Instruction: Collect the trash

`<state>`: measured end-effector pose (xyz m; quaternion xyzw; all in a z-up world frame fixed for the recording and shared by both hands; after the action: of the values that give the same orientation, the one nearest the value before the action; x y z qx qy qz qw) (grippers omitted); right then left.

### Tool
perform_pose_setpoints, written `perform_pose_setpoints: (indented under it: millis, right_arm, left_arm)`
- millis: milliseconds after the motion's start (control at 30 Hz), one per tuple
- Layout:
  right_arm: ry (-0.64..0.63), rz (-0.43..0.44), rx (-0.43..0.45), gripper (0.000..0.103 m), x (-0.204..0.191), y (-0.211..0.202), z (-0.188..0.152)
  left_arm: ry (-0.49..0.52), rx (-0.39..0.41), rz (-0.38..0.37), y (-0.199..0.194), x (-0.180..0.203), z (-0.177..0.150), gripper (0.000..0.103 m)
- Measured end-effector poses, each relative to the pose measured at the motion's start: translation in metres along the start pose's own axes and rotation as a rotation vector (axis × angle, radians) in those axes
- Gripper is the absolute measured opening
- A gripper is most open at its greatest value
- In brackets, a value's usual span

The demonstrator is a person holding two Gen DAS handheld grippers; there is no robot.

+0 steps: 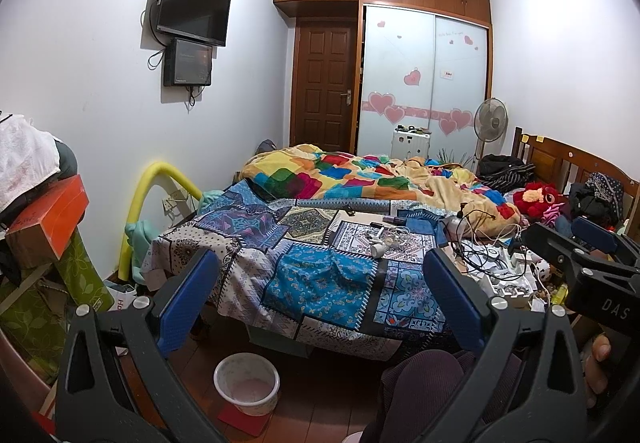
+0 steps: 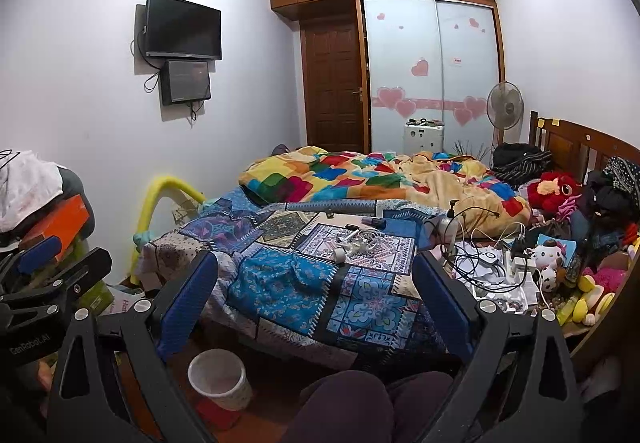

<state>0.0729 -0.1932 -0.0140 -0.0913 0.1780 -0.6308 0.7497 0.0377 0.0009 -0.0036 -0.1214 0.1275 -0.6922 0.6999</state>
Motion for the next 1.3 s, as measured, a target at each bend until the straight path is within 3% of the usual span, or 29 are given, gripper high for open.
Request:
perform_pose_setpoints:
  millis: [800, 1000, 1300]
  right_arm:
    - [-0.01, 0.005, -0.006, 0.097, -0.007, 0.004, 0.001]
    - [-0.008, 0.013, -0.026, 0.097, -0.001, 0.024, 0.006]
    - [0.018, -0.076, -0.057, 0.097, 0.045, 0.086, 0.026]
  left_arm:
    - [0.0, -0.004, 0.004, 0.009, -0.002, 0.0, 0.103]
    - [0.01, -0.011, -0.002, 0.046, 0.01, 0.012, 0.103]
    - [0.045, -0.055, -0.045, 0.128, 0.041, 0.029, 0.103]
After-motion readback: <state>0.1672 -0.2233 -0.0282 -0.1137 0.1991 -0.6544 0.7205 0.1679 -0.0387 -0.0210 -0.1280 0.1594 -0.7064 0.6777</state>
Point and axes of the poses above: each gripper's, at about its wrist camera, not at the fingertips, and y roughly the way its jaws point, x to its right, z to its top, the point moved 5 cm from there along y, roughly the way its jaws point, and after that the axes turned 5 degrees about y, right-handed, at the moved point
